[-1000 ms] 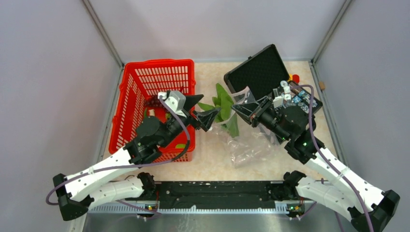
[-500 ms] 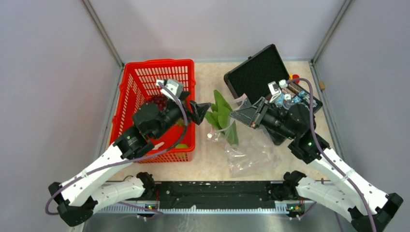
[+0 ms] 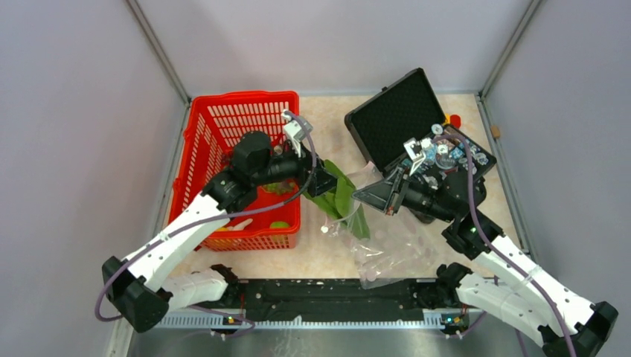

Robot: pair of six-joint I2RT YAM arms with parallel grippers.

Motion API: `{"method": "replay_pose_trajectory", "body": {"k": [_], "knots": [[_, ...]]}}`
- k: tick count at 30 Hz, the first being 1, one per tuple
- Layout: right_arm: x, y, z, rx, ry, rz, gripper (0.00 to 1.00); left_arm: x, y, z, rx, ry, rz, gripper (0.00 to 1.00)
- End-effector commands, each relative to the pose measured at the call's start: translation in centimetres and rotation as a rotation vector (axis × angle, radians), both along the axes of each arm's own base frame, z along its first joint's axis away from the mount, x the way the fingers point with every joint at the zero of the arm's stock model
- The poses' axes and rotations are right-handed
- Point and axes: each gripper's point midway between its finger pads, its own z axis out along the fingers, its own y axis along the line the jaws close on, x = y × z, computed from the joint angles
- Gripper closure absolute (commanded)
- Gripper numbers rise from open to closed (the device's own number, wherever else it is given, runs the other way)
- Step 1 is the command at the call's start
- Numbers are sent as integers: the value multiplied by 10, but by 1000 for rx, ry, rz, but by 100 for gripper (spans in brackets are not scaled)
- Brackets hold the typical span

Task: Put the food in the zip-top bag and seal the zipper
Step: Adjust the zipper food storage bag at the center of the board.

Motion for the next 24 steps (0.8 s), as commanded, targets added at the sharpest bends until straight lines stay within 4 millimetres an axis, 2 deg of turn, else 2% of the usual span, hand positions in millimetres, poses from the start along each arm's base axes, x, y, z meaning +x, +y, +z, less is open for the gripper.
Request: {"method": "replay_pose_trajectory", "body": {"k": [1,3,5,7,8,12,17,19,20,21,23,24], "knots": [[-1,-7,41,42,-150,-17,100,-38,-15,16,-47,26,-260,18],[3,-8,40,27,-144,-39,100,-47,-18,12,-49,44,-326,33],[9,-10,37,12,-131,-71,100,-52,-18,17,-68,56,-346,53],[16,-12,30,-9,-103,-111,100,-55,-19,21,-97,46,-358,67],[18,-13,29,-11,-96,-127,100,-56,-19,22,-103,45,-359,71],[16,-10,36,25,-125,-104,100,-61,-22,12,-87,92,-391,80],[9,-4,50,64,-183,-47,100,-87,-53,1,-45,102,-477,84],[2,-1,58,83,-215,-4,100,-84,-60,-6,-1,102,-416,87],[1,0,58,76,-215,5,100,-84,-60,-4,-4,85,-394,82],[3,-1,55,60,-204,-2,100,-81,-58,3,-21,61,-364,72],[6,-3,46,15,-207,-21,100,-78,-47,22,-68,-17,-300,65],[5,-3,40,-9,-213,-17,100,-80,-40,35,-96,-66,-282,52]]}}
